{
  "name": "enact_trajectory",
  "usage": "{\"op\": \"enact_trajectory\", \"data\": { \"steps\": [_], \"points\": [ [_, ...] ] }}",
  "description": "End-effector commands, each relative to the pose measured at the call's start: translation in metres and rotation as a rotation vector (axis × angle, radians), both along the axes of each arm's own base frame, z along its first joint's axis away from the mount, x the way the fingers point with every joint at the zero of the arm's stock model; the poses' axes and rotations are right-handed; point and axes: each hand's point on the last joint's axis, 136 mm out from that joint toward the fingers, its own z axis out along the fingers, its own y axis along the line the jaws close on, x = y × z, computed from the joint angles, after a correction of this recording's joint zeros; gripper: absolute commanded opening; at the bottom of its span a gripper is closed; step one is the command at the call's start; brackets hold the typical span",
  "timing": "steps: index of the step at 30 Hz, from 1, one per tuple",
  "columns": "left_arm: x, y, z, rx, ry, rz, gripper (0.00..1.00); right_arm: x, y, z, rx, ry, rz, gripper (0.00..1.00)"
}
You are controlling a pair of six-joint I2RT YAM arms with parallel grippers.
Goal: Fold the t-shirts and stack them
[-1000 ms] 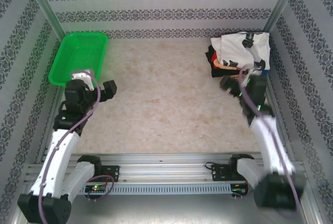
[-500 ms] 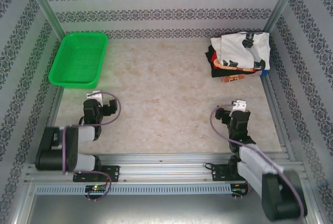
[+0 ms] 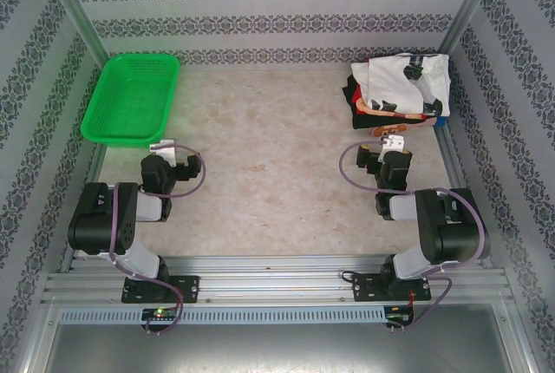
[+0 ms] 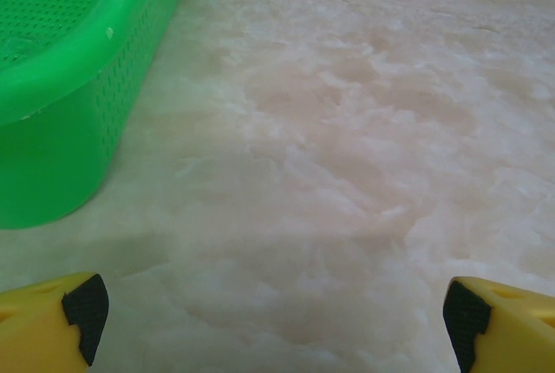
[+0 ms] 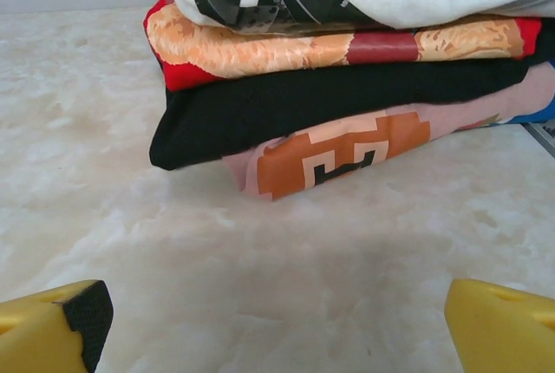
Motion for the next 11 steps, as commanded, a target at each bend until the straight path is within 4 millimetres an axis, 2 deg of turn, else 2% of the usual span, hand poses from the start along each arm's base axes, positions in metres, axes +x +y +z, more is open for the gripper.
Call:
{"op": "enact_trajectory", "data": {
  "steps": [1, 6, 11],
  "points": [
    [0.0068, 0.0008, 0.0145, 0.017, -0.05, -0.013, 1.0, 0.009, 0.0094, 0.0152, -0.015, -0.04, 0.043, 0.98],
    [0.0064, 0.0025, 0.0148, 0.017, -0.053, -0.003, 1.0, 0.0116, 0.0186, 0.0129, 0.029, -0.028, 0.133, 0.98],
    [0.0051, 0.003, 0.0151, 0.016, -0.058, 0.002, 1.0, 0.0103, 0.0188, 0.0139, 0.03, -0.039, 0.138, 0.98]
  ]
}}
